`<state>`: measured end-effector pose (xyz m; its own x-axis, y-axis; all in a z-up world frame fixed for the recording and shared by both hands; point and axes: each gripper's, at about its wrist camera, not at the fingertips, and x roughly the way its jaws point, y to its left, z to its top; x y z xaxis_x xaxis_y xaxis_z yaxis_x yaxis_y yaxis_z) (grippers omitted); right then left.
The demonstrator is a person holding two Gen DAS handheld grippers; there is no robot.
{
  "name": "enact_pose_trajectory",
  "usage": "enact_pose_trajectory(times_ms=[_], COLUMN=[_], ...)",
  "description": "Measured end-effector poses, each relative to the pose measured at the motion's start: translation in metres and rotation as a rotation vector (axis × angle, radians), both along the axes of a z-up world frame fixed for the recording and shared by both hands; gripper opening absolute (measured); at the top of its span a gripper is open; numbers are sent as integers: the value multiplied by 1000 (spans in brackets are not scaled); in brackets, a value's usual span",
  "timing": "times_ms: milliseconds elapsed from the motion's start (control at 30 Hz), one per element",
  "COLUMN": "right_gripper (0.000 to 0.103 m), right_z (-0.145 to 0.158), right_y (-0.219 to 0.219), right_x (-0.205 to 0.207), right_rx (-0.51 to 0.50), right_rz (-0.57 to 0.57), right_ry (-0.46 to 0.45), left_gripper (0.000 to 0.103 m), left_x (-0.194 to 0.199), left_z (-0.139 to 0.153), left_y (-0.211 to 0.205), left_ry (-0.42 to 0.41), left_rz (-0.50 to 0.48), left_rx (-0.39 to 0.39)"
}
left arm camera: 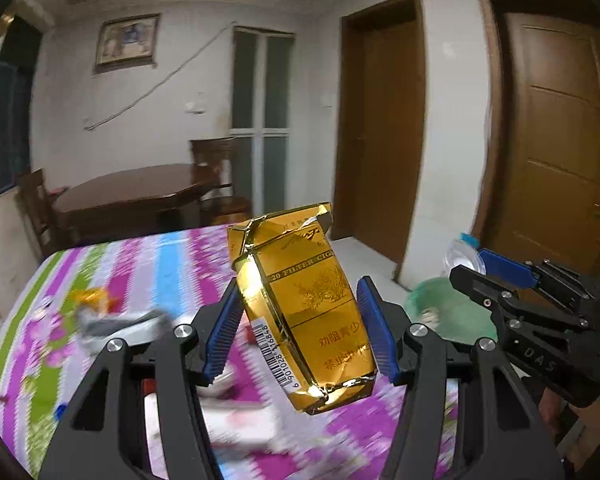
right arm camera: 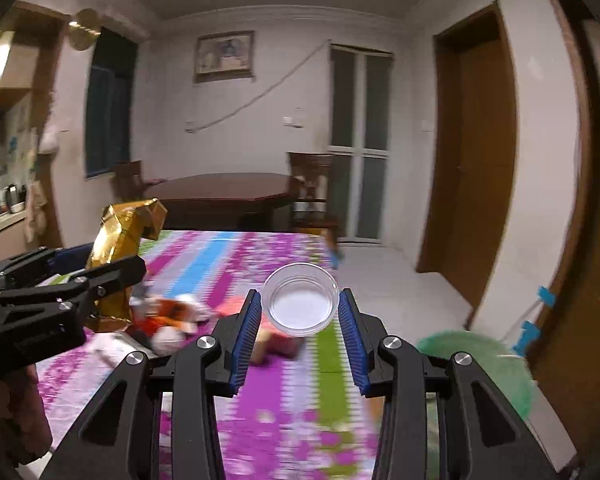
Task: Collect trash
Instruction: 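Lift the pack and lid and carry them over the green bin, then open both tools to drop the pack and lid into the bin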
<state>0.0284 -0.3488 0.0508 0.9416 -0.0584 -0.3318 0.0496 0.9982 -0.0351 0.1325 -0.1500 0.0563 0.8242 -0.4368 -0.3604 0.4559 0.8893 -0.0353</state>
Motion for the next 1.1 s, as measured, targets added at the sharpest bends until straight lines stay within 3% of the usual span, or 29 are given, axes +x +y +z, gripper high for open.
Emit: enact_pose_trajectory(times_ms=[333, 667, 867, 1100], right_gripper=[41, 41, 41, 41], right_z=[-8, -62, -108, -137], right_y=[-148, -269, -301, -292], right_x=[7, 40, 71, 94], right_rx=[19, 139, 178, 193], right_rz=[-180, -251, -250, -247], right_ry=[84, 272, 362, 412], left_gripper=[56, 56, 56, 56], left_x=[32, 78, 115, 125], left_z=[-9, -58, -101, -128], left_y=[-124, -229, -268, -284], left_ry=[44, 250, 395, 461], left_rz=[-216, -380, -393, -393], left_rx=[14, 80, 111, 140])
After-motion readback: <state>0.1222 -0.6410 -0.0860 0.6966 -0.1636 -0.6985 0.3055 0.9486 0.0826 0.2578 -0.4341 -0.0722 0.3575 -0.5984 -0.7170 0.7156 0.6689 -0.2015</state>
